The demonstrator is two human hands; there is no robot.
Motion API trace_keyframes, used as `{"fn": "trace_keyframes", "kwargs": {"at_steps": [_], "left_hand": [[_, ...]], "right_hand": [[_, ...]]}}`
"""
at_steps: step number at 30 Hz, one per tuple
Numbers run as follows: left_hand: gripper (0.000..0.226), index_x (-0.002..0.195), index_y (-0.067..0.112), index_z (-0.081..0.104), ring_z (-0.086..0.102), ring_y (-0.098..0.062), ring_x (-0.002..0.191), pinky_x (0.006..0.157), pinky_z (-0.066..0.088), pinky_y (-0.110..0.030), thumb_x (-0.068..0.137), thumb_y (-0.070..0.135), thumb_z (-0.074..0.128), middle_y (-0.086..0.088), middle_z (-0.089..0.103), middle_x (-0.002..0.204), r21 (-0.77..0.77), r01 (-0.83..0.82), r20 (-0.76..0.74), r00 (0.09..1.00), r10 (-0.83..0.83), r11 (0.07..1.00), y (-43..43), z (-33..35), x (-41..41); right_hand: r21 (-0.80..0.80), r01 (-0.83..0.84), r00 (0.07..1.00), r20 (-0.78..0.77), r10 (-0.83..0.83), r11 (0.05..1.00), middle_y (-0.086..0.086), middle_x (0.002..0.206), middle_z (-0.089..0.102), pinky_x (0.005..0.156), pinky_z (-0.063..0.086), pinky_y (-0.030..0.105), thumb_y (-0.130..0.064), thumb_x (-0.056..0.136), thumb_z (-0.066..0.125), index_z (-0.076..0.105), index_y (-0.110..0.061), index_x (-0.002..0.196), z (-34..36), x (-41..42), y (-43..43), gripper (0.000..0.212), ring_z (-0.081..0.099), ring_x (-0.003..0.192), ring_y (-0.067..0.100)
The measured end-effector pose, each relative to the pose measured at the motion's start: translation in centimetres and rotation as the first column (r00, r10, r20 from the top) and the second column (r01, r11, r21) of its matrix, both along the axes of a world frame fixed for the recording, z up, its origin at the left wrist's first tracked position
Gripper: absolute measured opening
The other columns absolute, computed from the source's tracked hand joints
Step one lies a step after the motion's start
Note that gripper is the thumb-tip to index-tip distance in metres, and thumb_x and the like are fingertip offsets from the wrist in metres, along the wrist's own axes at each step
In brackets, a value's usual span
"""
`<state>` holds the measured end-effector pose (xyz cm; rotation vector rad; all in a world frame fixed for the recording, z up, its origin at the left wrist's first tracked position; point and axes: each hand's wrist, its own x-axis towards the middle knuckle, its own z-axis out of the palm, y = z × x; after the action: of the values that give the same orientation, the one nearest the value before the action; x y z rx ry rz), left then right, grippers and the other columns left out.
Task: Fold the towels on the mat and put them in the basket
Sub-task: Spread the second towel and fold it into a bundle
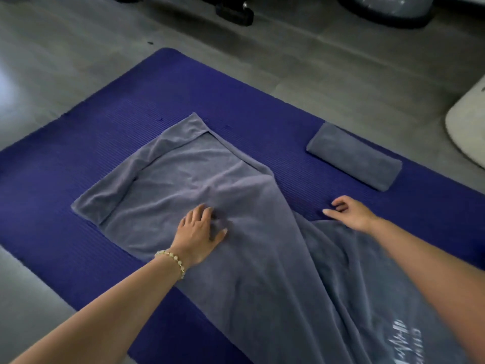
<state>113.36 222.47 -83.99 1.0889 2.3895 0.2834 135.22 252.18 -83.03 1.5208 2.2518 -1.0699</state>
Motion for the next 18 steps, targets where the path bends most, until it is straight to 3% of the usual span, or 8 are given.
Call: {"fn": "trace_keyframes", "kwargs": {"at_steps": [3, 6, 10, 15, 18], "left_hand": [[0.09, 0.146, 0.02, 0.031, 0.025, -0.021, 0.141, 0.114, 0.017, -0.03, 0.075, 0.072, 0.012, 0.001, 0.027, 0.154, 0.098, 0.209, -0.018, 0.978, -0.208, 0.973, 5.5, 0.9, 4.6], [0.062, 0.149, 0.019, 0.026, 0.023, -0.018, 0.141, 0.113, 0.017, -0.031, 0.097, 0.053, 0.032, 0.003, 0.027, 0.155, 0.114, 0.342, -0.046, 0.94, -0.339, 0.933, 10.3, 1.0, 8.9], [0.057, 0.152, 0.019, 0.019, 0.02, -0.021, 0.142, 0.115, 0.018, -0.036, 0.101, 0.044, 0.03, 0.003, 0.019, 0.159, -0.024, 0.423, -0.003, 0.906, -0.423, 0.906, 14.0, 1.3, 12.2], [0.053, 0.149, 0.019, 0.028, 0.032, -0.025, 0.136, 0.112, 0.03, -0.039, 0.101, 0.043, 0.031, -0.002, 0.032, 0.152, -0.116, 0.402, 0.084, 0.915, -0.394, 0.908, 16.9, 0.2, 12.9], [0.045, 0.135, 0.018, 0.047, 0.05, -0.025, 0.12, 0.1, 0.042, -0.037, 0.098, 0.043, 0.042, -0.003, 0.047, 0.132, -0.091, 0.338, 0.15, 0.934, -0.323, 0.937, 17.9, -0.6, 12.8]], "right_hand": [[0.057, -0.085, 0.989, 0.125, 0.078, 0.995, 0.004, 0.112, 0.054, 0.097, 0.044, 0.035, -0.046, 0.08, 0.071, 0.057, -0.014, 0.118, -1.0, 6.1, -0.1, 0.052, 0.055, 0.107, 0.021], [0.148, -0.118, 0.985, 0.147, 0.096, 0.982, 0.0, 0.102, 0.05, 0.093, 0.038, 0.031, -0.048, 0.083, 0.067, 0.061, -0.018, 0.111, -1.2, 9.1, -0.7, 0.042, 0.049, 0.112, 0.024], [0.127, -0.014, 1.0, 0.001, 0.014, 0.992, -0.002, 0.102, 0.055, 0.097, 0.039, 0.033, -0.051, 0.084, 0.065, 0.06, -0.019, 0.112, -1.7, 10.1, -0.4, 0.042, 0.047, 0.112, 0.02], [0.12, -0.174, 0.979, 0.126, 0.159, 0.977, -0.008, 0.083, 0.053, 0.086, 0.041, 0.033, -0.057, 0.088, 0.054, 0.056, -0.026, 0.08, -2.1, 12.1, 1.1, 0.032, 0.049, 0.092, 0.016], [0.119, -0.09, 0.996, 0.013, 0.089, 0.989, -0.006, 0.072, 0.059, 0.074, 0.037, 0.03, -0.05, 0.088, 0.06, 0.052, -0.025, 0.068, -2.5, 15.2, 2.4, 0.033, 0.056, 0.077, 0.016]]}}
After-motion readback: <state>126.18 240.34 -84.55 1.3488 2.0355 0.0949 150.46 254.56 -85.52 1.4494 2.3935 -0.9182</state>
